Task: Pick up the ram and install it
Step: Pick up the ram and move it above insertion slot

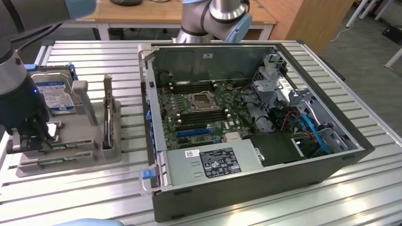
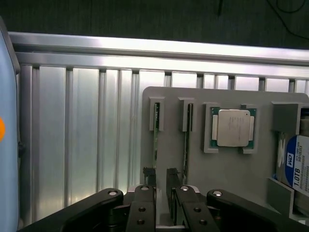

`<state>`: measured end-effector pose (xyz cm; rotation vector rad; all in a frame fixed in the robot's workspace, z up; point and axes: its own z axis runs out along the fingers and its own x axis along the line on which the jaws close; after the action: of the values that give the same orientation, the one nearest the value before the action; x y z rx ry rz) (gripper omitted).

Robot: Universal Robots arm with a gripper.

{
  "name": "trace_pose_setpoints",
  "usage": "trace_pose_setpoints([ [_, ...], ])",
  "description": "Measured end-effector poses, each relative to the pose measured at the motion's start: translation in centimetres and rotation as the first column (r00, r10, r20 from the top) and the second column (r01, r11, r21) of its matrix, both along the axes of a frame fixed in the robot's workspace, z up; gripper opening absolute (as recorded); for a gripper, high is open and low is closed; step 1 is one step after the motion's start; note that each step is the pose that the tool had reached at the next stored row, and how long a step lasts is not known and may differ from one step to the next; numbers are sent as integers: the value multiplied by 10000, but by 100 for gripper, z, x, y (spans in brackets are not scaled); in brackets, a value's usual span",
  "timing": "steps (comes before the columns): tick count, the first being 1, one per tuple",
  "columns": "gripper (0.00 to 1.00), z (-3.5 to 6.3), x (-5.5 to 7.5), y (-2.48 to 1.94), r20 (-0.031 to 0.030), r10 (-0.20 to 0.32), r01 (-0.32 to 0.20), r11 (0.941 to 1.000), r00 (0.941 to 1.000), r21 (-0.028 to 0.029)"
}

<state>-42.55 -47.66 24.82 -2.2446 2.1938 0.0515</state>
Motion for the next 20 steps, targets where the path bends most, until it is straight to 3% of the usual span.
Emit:
trace_pose_setpoints([
  [10, 24, -41, -1, -10, 1, 43, -43, 10000, 10000, -2],
  [20, 24, -221, 0, -11, 38, 44, -44, 10000, 10000, -4],
])
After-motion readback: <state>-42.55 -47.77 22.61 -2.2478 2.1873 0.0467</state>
